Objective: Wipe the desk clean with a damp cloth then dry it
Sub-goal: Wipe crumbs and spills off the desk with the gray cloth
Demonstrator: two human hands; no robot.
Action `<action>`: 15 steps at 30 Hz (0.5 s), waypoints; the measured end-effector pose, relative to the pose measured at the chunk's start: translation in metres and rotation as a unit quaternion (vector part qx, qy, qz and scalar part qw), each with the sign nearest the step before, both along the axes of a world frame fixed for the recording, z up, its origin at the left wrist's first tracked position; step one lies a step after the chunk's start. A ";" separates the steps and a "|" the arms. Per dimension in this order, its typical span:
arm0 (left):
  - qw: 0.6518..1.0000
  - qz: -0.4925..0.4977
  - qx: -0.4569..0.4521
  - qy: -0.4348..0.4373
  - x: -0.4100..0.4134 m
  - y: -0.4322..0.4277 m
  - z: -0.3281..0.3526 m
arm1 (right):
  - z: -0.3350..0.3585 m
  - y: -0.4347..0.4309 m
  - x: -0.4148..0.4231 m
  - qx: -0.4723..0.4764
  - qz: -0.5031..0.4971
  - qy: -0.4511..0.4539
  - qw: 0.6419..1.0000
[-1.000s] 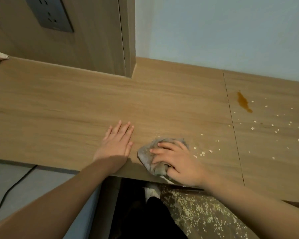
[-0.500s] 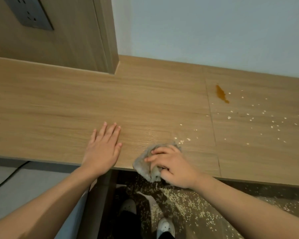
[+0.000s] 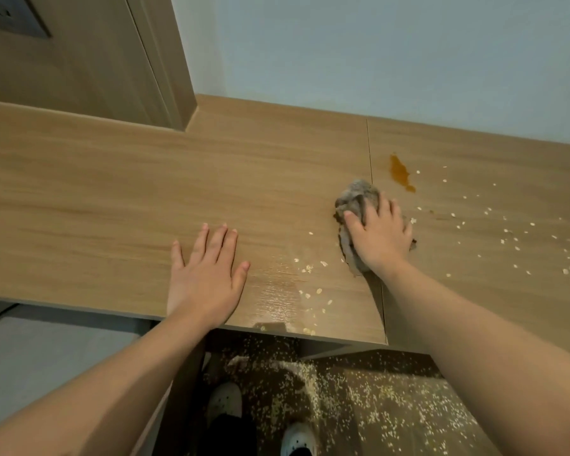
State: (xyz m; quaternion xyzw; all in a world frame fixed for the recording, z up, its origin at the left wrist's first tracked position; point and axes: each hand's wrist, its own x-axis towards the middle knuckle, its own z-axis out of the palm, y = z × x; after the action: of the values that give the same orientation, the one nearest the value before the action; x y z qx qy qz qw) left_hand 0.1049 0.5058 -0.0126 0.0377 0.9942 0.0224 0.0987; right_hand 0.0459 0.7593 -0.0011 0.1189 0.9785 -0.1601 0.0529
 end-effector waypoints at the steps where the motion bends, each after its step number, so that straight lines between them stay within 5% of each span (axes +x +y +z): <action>1: 1.000 0.000 0.000 0.002 0.000 0.000 0.000 | -0.002 -0.006 0.006 0.022 0.033 0.004 0.999; 7: 1.000 0.003 0.011 0.005 0.000 0.000 0.003 | -0.007 -0.028 0.097 0.023 0.307 0.092 0.947; 15: 1.000 0.000 0.014 0.012 0.001 0.000 0.002 | 0.002 -0.044 -0.004 -0.007 0.160 0.072 0.984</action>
State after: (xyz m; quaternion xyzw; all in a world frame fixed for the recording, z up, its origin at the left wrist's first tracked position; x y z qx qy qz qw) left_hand 0.1056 0.5063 -0.0103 0.0395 0.9949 0.0360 0.0858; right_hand 0.0421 0.7155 0.0005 -0.0515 0.9849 -0.1650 0.0084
